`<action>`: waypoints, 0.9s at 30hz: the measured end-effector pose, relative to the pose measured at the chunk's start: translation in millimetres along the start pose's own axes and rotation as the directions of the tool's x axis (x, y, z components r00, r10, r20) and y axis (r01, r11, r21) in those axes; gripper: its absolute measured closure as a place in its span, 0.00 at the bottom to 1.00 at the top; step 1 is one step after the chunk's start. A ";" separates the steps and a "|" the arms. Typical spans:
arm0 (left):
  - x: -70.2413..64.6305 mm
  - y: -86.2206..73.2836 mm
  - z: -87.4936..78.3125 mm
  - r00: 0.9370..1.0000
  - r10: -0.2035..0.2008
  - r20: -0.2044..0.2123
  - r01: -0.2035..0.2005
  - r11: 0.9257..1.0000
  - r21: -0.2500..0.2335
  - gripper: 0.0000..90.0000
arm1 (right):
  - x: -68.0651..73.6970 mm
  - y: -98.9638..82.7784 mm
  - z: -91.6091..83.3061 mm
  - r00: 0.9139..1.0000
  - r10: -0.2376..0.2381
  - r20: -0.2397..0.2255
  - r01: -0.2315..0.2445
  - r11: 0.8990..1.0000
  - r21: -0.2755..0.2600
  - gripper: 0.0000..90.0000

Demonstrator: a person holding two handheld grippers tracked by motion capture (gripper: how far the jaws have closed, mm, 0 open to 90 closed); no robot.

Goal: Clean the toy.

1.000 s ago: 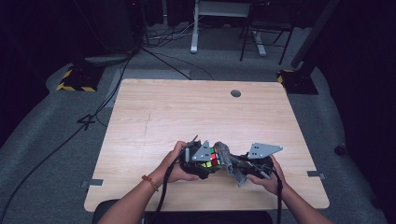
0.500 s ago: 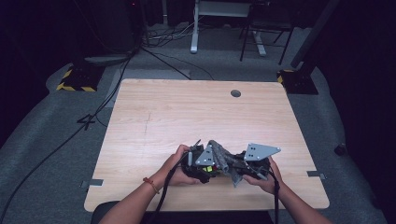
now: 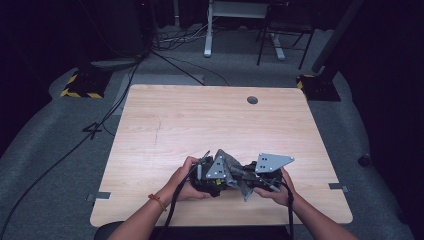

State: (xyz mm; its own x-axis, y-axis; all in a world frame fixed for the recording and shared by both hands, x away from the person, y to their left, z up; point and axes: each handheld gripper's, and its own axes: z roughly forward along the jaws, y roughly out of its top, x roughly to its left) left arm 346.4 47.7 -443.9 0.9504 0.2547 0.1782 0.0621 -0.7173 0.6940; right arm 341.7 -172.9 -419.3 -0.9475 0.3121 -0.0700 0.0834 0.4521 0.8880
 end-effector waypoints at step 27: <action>7.1 -2.1 -17.4 0.999 -0.022 -0.029 0.019 0.996 -0.084 0.37 | -24.2 -24.8 3.3 0.990 0.133 -0.044 -0.133 0.991 0.009 0.86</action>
State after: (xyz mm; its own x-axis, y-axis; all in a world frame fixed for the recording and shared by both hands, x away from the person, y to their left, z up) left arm 347.7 62.3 -432.0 0.9395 0.2891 0.1835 0.0545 -0.6554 0.7533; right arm 363.6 -188.9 -441.1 -0.9405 0.3326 0.0691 0.2116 0.4142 0.8853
